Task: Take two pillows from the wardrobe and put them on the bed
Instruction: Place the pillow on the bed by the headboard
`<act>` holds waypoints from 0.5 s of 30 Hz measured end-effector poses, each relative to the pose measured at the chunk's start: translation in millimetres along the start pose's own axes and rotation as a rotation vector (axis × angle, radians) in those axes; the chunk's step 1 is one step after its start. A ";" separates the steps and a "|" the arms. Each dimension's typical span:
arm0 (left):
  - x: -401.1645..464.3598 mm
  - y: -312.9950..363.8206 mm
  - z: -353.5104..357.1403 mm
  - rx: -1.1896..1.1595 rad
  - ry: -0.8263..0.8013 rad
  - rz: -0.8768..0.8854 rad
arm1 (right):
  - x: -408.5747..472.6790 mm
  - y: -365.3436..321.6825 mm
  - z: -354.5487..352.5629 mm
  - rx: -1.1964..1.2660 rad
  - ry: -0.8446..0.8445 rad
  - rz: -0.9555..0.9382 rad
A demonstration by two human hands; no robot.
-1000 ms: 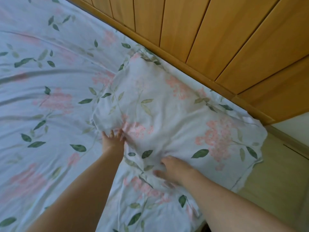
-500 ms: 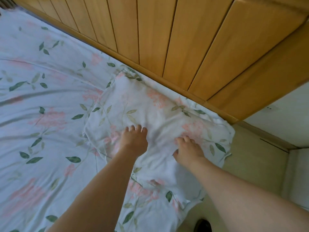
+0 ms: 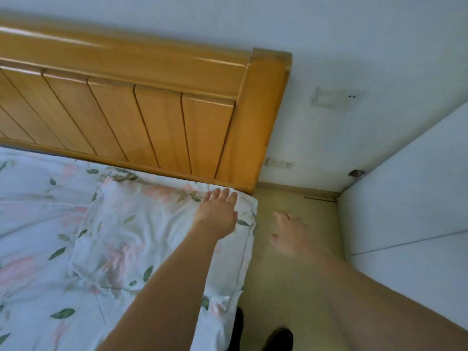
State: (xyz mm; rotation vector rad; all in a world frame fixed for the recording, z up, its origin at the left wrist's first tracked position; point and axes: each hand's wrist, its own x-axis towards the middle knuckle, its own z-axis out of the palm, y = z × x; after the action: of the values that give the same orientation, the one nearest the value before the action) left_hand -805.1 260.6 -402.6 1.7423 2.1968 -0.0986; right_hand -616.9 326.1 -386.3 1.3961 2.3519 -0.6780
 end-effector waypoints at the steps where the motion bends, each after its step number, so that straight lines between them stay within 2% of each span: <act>1: 9.4 28.8 -13.3 0.011 0.014 0.058 | -11.9 22.4 -14.9 0.015 0.029 0.041; 8: 48.3 217.1 -79.6 0.051 0.099 0.406 | -101.6 169.2 -100.5 0.161 0.231 0.248; 15: 63.6 402.1 -149.6 0.075 0.287 0.733 | -191.3 299.4 -175.6 0.295 0.422 0.465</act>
State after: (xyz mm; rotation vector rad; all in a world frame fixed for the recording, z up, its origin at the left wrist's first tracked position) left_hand -465.0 458.3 -220.1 2.6156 1.5839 0.2609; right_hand -268.8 405.4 -214.3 2.3144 2.1283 -0.6568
